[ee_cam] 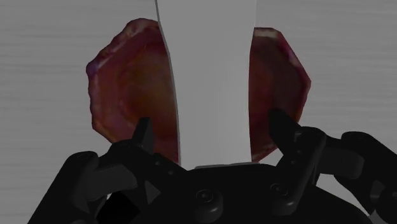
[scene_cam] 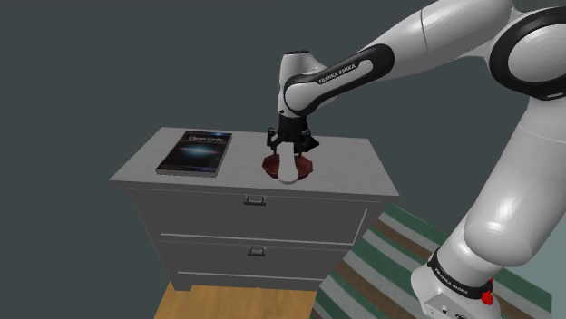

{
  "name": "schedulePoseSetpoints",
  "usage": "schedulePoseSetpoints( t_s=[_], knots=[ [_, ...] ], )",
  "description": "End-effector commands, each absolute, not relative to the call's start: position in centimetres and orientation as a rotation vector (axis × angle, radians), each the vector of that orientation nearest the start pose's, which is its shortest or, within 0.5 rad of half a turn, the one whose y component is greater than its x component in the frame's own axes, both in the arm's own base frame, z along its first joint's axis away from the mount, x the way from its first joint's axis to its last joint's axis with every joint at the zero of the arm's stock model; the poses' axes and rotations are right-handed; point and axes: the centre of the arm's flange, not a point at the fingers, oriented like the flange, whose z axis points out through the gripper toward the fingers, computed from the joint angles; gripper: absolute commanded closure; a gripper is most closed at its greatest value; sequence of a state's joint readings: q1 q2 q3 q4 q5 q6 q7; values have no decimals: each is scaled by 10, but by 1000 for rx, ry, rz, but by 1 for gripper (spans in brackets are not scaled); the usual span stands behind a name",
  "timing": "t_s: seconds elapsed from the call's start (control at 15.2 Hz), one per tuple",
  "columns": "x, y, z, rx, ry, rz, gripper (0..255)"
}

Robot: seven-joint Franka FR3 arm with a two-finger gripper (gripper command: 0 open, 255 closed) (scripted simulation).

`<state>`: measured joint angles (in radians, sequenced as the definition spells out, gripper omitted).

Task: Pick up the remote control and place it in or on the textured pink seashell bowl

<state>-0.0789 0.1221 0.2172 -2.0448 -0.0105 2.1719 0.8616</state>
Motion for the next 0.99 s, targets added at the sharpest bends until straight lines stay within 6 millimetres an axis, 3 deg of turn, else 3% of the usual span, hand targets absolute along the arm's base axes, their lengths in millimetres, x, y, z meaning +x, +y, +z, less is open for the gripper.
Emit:
schedulePoseSetpoints(
  t_s=[0.0,0.13,0.4,0.92],
  knots=[
    [568,76,384,-2923,1099,3,0],
    [567,76,384,-2923,1099,2,0],
    [567,75,434,-2923,1099,2,0],
    [567,75,434,-2923,1099,2,0]
  ],
)
